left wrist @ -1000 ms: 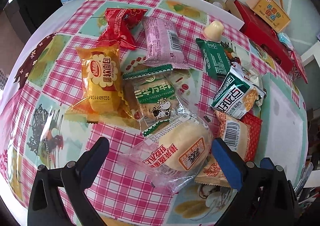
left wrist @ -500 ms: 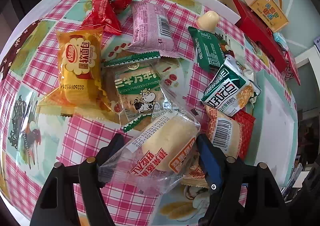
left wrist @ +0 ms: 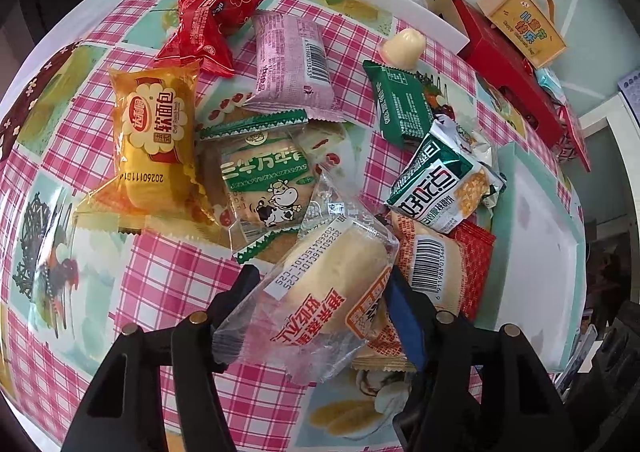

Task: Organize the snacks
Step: 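Close left tool on the wrapped bun while right tool grips the tan bread packet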

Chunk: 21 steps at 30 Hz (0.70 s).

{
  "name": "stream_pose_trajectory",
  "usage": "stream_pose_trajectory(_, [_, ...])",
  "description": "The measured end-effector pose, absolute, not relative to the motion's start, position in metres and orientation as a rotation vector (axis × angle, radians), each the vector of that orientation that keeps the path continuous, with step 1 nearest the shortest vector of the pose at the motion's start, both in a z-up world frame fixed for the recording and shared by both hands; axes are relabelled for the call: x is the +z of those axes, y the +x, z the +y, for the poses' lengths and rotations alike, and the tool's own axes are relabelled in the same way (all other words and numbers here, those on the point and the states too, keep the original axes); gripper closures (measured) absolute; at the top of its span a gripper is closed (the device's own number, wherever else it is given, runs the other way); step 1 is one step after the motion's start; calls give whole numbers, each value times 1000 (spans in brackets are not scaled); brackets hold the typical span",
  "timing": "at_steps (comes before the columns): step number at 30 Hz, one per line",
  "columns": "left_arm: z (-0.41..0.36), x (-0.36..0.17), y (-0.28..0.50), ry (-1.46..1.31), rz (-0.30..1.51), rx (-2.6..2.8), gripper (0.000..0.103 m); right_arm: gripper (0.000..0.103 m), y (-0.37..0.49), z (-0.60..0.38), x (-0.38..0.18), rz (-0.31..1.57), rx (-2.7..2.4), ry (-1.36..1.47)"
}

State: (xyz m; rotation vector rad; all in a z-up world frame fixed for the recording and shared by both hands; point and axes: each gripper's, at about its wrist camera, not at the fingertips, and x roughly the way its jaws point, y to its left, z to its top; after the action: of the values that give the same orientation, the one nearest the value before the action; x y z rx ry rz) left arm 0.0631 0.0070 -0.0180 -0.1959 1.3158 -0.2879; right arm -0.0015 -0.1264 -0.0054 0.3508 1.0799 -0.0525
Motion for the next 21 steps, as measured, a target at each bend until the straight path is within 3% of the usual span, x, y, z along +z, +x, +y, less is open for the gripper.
stream_pose_trajectory(14, [8,-1,59,-212,1262,-338,58,67,-5,-129,-2,1077,-60,364])
stream_pose_trajectory(21, [11,7,55,-216,1238,-344,60,67,-8,-133,5,1053,-59,377])
